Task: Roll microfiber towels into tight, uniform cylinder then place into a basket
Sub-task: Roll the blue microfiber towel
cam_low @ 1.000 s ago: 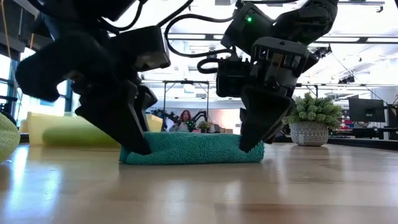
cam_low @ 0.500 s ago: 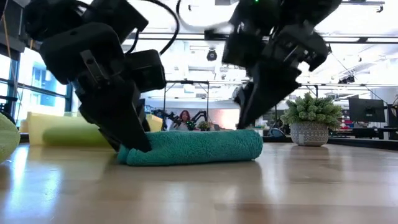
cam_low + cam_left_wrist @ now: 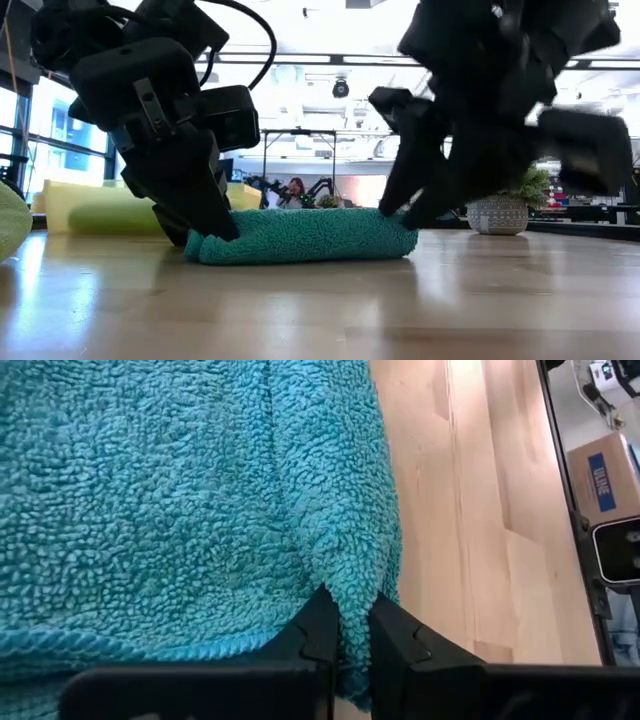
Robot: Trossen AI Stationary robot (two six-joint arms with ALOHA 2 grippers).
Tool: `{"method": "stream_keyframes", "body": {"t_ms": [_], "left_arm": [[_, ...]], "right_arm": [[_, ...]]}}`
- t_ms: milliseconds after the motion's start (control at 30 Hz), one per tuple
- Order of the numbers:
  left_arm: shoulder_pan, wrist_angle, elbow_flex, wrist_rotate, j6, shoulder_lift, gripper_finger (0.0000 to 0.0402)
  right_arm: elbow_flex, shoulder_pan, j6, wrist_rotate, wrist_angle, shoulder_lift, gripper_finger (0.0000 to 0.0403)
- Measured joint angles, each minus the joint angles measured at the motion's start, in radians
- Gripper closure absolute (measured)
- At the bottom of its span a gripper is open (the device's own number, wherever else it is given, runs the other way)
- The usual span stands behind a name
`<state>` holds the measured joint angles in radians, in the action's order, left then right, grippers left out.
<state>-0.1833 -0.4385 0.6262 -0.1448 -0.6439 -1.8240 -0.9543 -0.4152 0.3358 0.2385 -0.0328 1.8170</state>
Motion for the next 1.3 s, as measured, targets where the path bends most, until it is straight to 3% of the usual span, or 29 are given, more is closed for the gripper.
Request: {"method": "stream_keyframes", "body": {"t_ms": [167,467,833,1300], "left_arm": [[0.000,-0.009,-0.001,0.004,-0.009,-0.001,0.0385],[0.000,-0.022,-0.003,0.006,-0.014,-0.002,0.0385],[0.000,-0.022,-0.003,0.004,-0.010,-0.002,0.0385],[-0.001,-0.026,-0.004,-0.001,0.042,0.005,0.0368]], "right_arm": [[0.000,-0.006,-0.020,0.153,0.009,0.036,0.0300],[0.000,0.014,-0.017,0.128,0.036,0.054,0.0293],[0.000,0.058,-0.071,0.055,0.075,0.055,0.0221],[-0.003,0.146,-0.100,-0.058,0.079,0.092,0.0282]]}}
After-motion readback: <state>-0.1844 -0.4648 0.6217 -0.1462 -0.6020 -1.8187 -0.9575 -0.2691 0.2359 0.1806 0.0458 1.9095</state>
